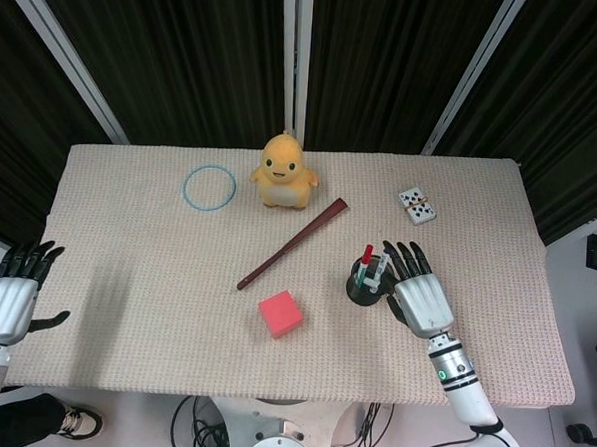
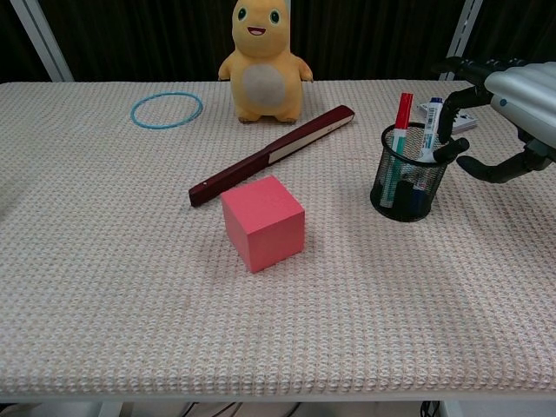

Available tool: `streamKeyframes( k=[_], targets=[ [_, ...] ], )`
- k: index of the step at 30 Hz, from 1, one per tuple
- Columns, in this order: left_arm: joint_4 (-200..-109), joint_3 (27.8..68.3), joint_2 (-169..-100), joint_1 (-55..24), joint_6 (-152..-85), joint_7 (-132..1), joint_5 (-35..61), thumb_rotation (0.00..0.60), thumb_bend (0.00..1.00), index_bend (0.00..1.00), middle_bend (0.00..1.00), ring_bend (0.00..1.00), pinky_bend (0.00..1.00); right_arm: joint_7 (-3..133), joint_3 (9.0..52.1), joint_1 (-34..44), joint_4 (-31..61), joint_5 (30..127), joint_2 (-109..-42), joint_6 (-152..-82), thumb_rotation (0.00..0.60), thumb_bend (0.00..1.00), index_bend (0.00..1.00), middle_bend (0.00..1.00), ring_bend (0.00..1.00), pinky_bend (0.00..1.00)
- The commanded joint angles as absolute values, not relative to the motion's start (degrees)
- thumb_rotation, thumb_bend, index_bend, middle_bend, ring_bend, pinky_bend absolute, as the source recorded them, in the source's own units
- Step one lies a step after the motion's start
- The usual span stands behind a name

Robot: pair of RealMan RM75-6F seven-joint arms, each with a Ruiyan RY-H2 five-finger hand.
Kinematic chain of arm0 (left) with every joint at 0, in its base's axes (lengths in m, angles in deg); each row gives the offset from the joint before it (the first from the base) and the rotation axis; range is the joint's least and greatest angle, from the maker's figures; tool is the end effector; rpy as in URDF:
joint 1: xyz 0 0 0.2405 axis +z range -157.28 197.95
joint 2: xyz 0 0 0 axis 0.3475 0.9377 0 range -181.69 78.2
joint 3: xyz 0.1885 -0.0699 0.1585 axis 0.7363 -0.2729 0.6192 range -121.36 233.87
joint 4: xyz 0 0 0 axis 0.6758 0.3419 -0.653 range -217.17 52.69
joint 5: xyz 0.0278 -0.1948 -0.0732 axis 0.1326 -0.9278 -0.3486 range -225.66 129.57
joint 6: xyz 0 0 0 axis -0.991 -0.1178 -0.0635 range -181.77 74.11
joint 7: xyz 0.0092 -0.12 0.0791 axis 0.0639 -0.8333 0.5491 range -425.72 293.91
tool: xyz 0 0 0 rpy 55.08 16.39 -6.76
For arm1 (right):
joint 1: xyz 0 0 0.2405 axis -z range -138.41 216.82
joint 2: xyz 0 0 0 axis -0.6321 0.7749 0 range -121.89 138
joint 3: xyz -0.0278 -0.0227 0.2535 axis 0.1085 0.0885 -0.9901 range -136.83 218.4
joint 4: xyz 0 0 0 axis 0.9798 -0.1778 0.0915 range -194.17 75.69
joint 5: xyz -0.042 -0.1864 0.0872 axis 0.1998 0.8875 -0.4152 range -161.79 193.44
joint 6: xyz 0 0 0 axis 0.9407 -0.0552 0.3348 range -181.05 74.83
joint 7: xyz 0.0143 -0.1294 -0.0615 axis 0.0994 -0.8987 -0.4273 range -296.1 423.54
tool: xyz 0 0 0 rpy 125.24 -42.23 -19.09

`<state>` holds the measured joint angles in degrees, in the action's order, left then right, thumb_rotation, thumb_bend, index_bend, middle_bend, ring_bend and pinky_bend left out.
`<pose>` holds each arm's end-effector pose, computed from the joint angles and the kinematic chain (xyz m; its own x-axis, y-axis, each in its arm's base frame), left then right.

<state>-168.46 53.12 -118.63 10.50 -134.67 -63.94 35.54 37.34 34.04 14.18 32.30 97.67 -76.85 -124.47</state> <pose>-0.3204 0.2115 0.1480 0.4754 0.0270 0.8793 0.8795 -0.0394 -0.4743 -0.1920 -0.2709 0.0265 0.5143 -0.0281 0.8572 -0.8107 -0.3419 0.4753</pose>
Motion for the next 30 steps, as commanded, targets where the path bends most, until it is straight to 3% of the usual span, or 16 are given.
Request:
streamKeyframes(
  k=[1,19,30],
  targets=[
    [-168.4,53.1,-118.6,10.5,-134.7,-64.1,35.5,0.600,0.06,0.12,0.05,0.00,0.04,37.2,34.0,14.2,32.1,97.7,-77.1,-124.7,0.600,0.33,0.46,0.02,0.00,0.00],
    [-167.8,53.3,-118.7,10.8,-134.4,-64.7,35.4,0.600,0.06,0.12,0.05,0.00,0.04,37.7,33.5,14.2,29.9,99.8,-78.6,-127.8,0.600,0.34,0.63,0.04,0.00,0.00],
    [-168.1,53.3,-118.7,10.6,-134.4,-64.4,35.8,0.600,0.06,0.12,0.05,0.00,0.04,42.5,32.3,18.1,36.6,104.8,-71.3,-137.6,0.600,0.35,0.69,0.06,0.00,0.00]
  ],
)
